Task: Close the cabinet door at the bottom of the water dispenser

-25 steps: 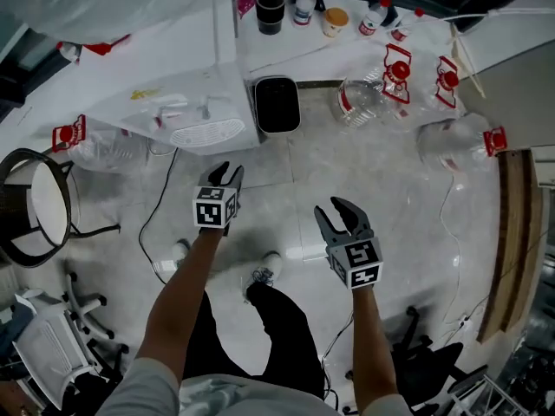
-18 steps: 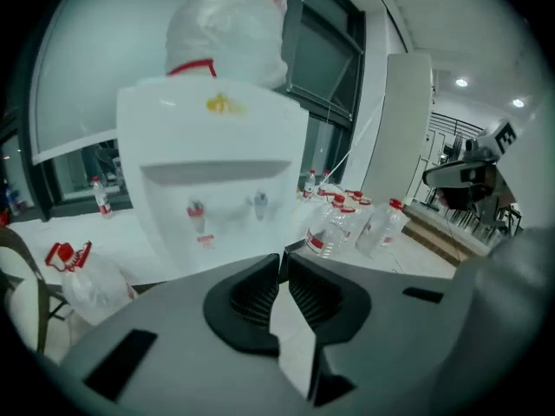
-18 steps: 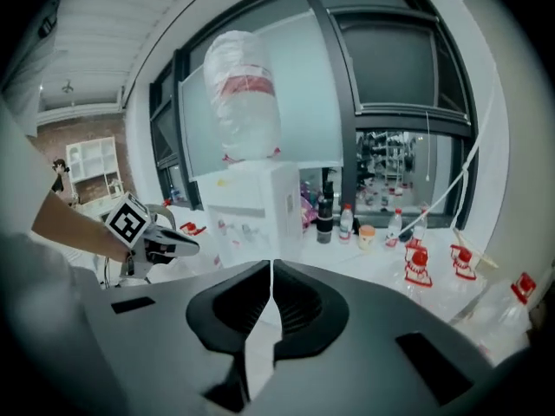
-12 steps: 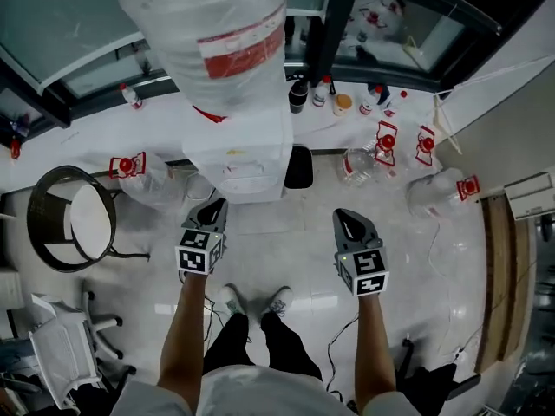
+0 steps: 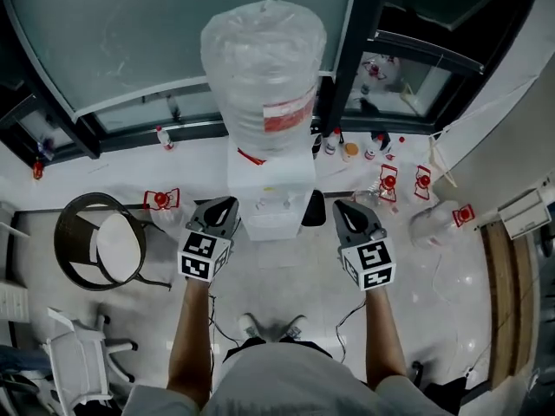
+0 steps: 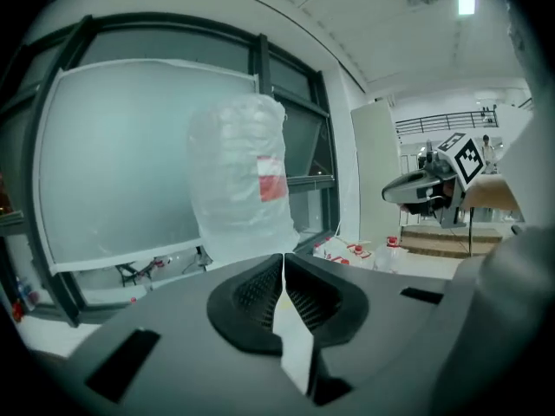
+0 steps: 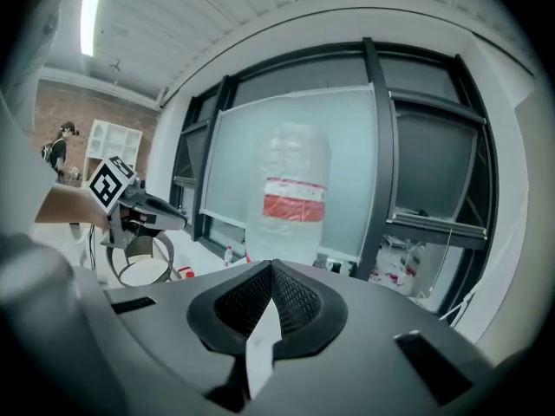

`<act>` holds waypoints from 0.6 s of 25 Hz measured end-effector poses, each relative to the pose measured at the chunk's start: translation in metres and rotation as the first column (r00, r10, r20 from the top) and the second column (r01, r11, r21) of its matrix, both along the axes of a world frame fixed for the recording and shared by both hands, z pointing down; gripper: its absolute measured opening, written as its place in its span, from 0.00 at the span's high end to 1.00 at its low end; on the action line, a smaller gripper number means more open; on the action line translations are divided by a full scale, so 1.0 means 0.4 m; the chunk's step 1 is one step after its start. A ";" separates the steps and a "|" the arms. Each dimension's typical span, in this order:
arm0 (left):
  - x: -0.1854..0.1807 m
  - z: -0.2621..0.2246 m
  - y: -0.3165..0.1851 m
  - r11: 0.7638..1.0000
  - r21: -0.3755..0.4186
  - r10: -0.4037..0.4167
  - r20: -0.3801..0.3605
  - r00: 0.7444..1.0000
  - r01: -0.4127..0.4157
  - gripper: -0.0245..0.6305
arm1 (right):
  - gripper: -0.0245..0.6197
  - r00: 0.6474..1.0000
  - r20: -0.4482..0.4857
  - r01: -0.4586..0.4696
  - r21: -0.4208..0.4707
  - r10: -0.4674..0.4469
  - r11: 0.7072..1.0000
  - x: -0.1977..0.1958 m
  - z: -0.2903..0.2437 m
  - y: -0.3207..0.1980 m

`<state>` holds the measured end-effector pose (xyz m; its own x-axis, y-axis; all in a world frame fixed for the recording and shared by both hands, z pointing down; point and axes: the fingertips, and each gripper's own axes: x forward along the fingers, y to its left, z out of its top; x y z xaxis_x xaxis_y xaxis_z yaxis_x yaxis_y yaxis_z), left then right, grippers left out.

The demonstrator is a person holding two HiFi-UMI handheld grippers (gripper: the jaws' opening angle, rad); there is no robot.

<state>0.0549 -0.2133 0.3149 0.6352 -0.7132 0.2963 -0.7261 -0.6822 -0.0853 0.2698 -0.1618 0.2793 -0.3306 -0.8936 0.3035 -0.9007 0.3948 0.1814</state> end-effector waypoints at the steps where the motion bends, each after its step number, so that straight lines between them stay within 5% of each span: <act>1: -0.013 -0.035 -0.001 1.000 0.026 -0.003 0.005 1.000 0.003 0.92 | 0.92 1.000 -0.009 0.005 0.020 -0.005 1.000 -0.014 -0.028 -0.005; 15: -0.029 -0.400 0.047 0.951 0.305 0.064 -0.011 0.998 -0.058 0.92 | 0.92 0.992 -0.114 0.086 0.244 -0.059 0.966 -0.136 -0.343 -0.022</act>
